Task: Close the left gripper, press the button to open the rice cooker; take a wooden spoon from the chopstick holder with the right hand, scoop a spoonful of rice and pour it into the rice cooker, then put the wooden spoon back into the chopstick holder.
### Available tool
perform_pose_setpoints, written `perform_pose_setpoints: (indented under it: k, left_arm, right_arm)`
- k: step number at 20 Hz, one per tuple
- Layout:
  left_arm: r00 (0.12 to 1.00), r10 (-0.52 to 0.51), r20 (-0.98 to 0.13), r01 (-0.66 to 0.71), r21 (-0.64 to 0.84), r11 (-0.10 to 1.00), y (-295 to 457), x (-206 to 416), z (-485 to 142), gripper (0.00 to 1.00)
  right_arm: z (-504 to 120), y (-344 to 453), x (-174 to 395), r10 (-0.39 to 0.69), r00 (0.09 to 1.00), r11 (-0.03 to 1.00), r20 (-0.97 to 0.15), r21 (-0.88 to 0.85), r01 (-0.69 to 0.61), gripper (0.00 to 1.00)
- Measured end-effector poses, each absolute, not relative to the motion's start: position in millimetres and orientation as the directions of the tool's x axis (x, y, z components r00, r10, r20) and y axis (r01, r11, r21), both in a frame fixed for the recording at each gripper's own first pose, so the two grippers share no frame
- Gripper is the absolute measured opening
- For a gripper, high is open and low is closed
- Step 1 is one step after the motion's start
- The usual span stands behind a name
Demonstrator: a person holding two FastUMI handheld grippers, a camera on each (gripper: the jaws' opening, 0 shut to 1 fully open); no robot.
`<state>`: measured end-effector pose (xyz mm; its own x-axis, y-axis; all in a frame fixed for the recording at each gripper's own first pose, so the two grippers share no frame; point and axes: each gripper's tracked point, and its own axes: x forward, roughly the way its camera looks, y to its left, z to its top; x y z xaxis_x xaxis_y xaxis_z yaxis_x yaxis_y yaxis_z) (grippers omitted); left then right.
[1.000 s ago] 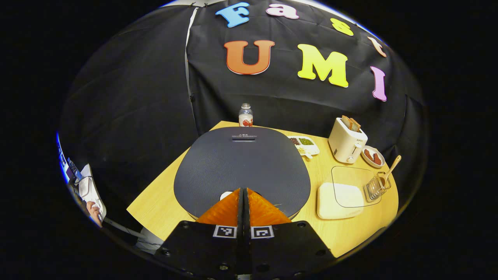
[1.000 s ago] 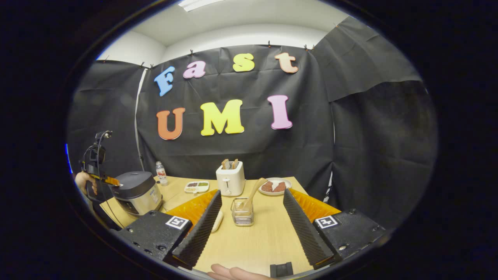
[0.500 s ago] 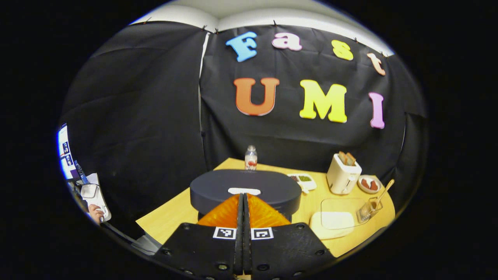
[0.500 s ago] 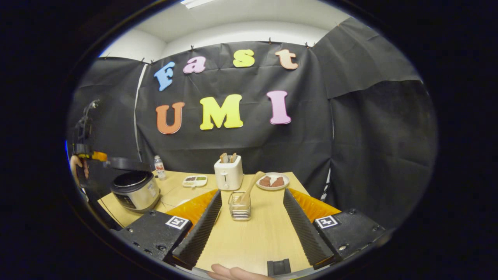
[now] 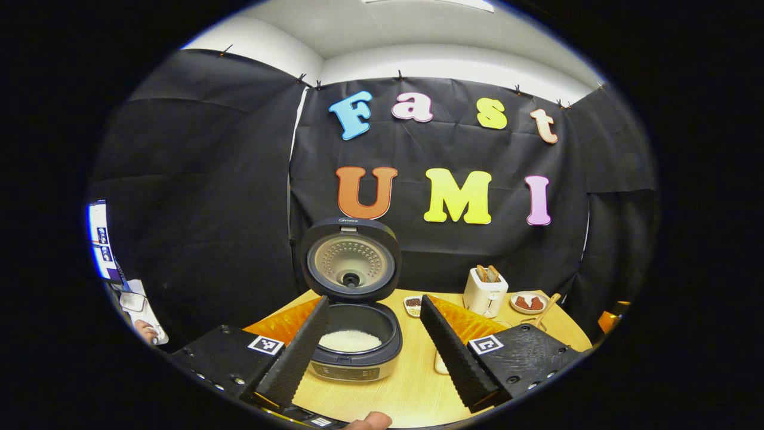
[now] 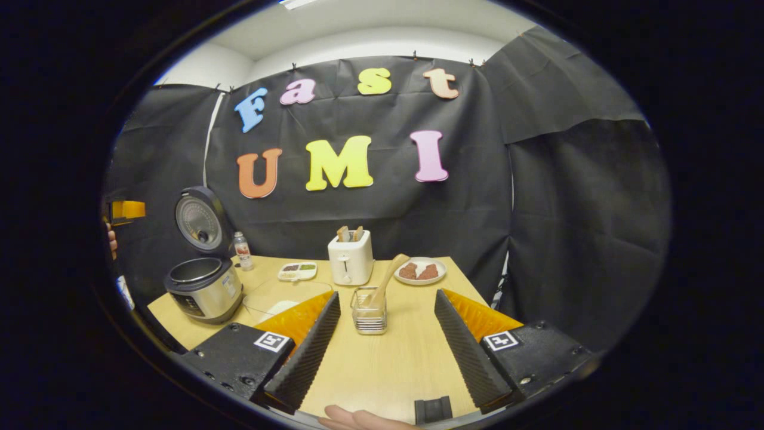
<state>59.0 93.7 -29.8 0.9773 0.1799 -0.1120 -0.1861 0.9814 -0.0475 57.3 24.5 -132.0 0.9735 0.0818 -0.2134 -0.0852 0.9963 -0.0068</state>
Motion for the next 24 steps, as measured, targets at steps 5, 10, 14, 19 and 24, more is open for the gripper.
perform_pose_setpoints:
  k: [5, 10, 14, 19, 24]
  left_arm:
    - [0.986, 0.142, -0.089, -0.143, -0.001, 0.990, 74, 31, -32, 0.96]
    - [0.994, 0.109, -0.024, -0.110, -0.025, 0.994, 54, 4, -33, 0.96]
    - [0.995, 0.098, -0.005, -0.098, -0.009, 0.995, 43, -2, -44, 0.96]
    - [0.996, 0.087, 0.015, -0.086, -0.024, 0.996, 37, -5, -44, 0.96]
    - [0.995, 0.090, 0.040, -0.090, -0.009, 0.996, 43, 0, -46, 0.96]
  right_arm:
    - [-146, 30, 95, 0.081, 0.971, 0.997, -0.223, -0.001, -0.083, 1.00]
    - [-169, 40, 153, 0.106, 0.966, 0.994, -0.236, 0.037, -0.100, 0.98]
    - [-197, 40, 204, 0.101, 0.958, 0.994, -0.269, 0.077, -0.083, 1.00]
    - [-230, 36, 270, 0.088, 0.945, 0.993, -0.314, 0.101, -0.059, 1.00]
    - [-258, 35, 326, 0.054, 0.937, 0.997, -0.344, 0.064, -0.034, 0.94]
